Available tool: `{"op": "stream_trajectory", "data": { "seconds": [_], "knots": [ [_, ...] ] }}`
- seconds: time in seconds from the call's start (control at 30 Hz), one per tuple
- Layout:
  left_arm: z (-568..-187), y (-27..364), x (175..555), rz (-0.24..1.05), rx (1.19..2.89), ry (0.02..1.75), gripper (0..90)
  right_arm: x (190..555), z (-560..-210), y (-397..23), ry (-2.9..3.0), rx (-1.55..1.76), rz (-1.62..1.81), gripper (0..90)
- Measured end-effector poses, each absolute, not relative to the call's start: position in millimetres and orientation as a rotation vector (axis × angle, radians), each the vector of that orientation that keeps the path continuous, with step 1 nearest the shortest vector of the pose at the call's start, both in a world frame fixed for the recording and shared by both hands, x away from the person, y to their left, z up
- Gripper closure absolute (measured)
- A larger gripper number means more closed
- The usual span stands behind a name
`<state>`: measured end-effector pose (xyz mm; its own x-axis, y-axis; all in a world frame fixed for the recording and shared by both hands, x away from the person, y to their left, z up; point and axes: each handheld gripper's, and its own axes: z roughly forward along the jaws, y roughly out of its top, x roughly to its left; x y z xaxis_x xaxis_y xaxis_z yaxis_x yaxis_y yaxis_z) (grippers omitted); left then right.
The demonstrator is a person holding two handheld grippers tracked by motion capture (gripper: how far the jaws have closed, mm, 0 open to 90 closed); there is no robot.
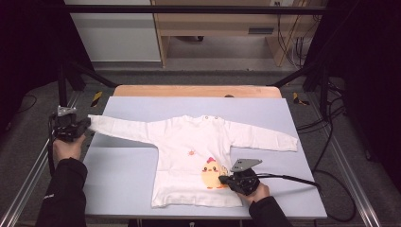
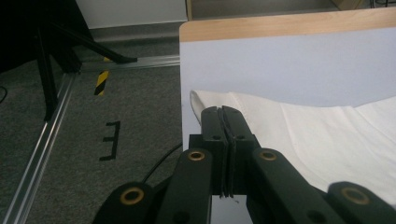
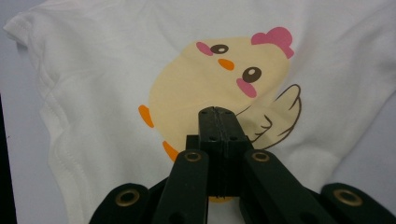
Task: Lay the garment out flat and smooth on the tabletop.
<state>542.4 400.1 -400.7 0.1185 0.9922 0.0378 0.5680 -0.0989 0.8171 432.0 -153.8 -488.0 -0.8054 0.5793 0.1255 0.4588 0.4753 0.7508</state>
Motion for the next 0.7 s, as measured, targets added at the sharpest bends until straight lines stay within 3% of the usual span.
{"op": "stream_trajectory", "data": {
  "seconds": [0.23,0.47,0.7],
  "knots": [
    [-401,403,539,0.826,1.724,1.559,83.9,432,-488,-154,2.571,0.912,1.240,90.0],
    [-389,394,527,0.817,1.676,1.504,59.4,432,-488,-154,2.571,0.913,1.240,90.0],
    [-385,365,509,0.719,1.685,1.352,34.5,431,-487,-154,2.568,0.913,1.240,88.9]
  ]
}}
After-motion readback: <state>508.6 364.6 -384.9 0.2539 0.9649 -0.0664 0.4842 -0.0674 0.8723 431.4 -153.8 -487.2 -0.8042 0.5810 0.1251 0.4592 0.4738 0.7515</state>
